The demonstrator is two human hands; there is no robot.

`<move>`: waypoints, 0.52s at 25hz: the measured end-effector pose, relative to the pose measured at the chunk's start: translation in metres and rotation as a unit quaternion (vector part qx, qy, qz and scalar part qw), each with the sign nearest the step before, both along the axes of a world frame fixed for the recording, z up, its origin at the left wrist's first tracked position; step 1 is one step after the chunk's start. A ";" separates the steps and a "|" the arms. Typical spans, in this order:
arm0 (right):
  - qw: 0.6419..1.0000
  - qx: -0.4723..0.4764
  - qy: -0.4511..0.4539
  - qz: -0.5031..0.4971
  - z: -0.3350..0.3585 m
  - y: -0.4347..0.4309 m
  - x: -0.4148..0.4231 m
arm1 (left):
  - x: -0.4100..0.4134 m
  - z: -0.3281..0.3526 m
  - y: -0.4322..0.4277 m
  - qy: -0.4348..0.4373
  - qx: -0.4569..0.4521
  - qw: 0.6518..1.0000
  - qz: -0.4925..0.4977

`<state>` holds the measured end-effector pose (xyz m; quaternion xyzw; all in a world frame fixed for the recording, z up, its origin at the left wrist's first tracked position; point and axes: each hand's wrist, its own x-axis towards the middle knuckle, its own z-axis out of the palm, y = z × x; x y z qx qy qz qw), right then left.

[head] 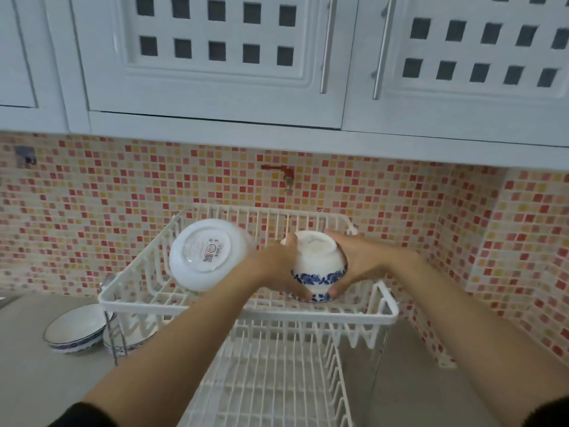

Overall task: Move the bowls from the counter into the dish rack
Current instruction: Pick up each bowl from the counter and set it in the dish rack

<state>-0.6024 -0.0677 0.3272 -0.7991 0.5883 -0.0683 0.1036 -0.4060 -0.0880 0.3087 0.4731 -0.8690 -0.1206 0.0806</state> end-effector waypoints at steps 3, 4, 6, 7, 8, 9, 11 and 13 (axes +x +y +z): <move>0.999 0.014 0.036 0.003 -0.005 -0.015 0.001 | -0.005 -0.007 -0.006 -0.021 0.015 0.999 0.028; 0.999 0.018 0.041 0.005 -0.006 -0.019 0.002 | -0.005 -0.009 -0.007 -0.030 0.016 0.999 0.035; 0.998 0.020 0.054 0.006 -0.010 -0.024 0.004 | -0.006 -0.012 -0.009 -0.044 0.015 0.998 0.048; 0.998 0.015 0.059 0.007 -0.012 -0.026 0.004 | -0.006 -0.014 -0.009 -0.046 0.009 0.998 0.052; 0.998 0.010 0.063 0.004 -0.013 -0.028 0.004 | -0.005 -0.015 -0.008 -0.048 -0.002 0.997 0.054; 0.998 0.005 0.066 0.000 -0.015 -0.030 0.004 | -0.005 -0.015 -0.008 -0.049 -0.015 0.997 0.053; 0.997 -0.008 0.071 -0.013 -0.018 -0.033 0.004 | -0.006 -0.015 -0.004 -0.047 -0.041 0.997 0.051; 0.996 -0.026 0.080 -0.028 -0.020 -0.033 0.005 | -0.008 -0.015 -0.001 -0.051 -0.077 0.994 0.053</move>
